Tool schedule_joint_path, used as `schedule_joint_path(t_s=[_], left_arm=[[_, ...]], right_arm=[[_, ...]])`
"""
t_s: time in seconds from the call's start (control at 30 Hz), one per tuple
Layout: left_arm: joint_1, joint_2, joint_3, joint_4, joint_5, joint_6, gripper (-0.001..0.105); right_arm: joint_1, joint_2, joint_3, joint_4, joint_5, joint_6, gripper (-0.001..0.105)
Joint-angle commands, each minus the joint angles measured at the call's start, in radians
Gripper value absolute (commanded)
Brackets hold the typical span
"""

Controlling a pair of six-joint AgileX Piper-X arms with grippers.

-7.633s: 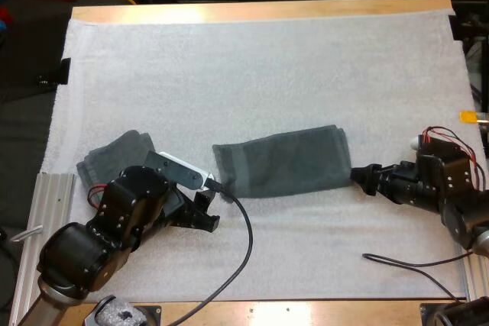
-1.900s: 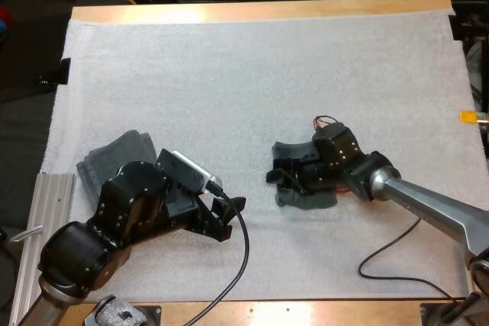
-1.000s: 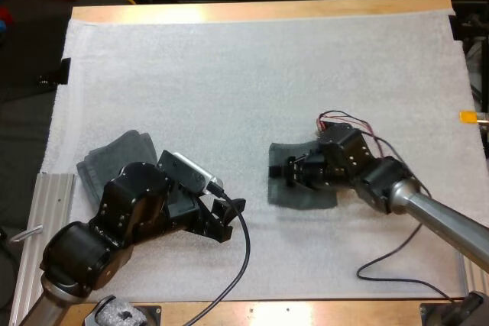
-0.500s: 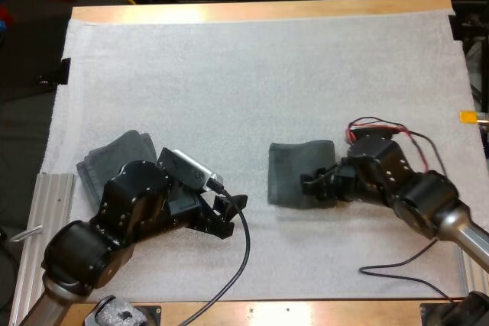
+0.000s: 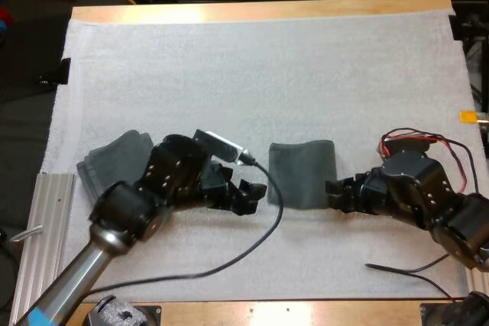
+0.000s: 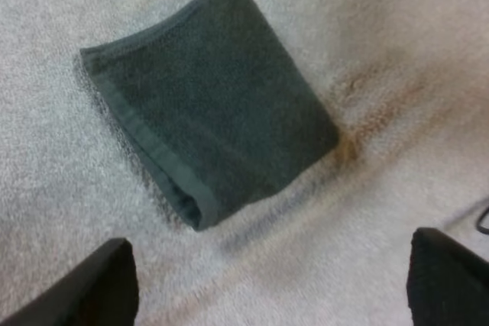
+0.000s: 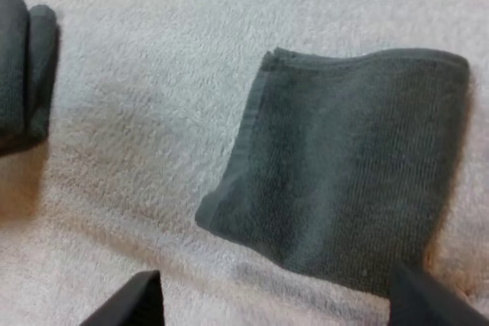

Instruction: Pick towel from pile, fold and stack

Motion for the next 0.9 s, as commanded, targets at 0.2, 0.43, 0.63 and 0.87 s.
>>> schedule_joint_path(t_s=[0.2, 0.43, 0.63, 0.87], left_arm=[[0.000, 0.109, -0.001, -0.119, 0.007, -0.013, 0.071], [0.000, 0.237, -0.001, -0.203, -0.001, -0.045, 0.071], [0.004, 0.359, -0.001, -0.244, -0.047, -0.118, 0.071], [0.056, 0.490, -0.001, -0.322, 0.041, -0.187, 0.071]], right_arm=[[0.002, -0.009, -0.002, 0.041, 0.006, -0.022, 0.060], [0.002, -0.009, -0.002, 0.055, 0.006, -0.034, 0.060], [0.002, -0.009, -0.002, 0.055, 0.006, -0.034, 0.060], [0.002, -0.009, -0.002, 0.055, 0.006, -0.034, 0.060]])
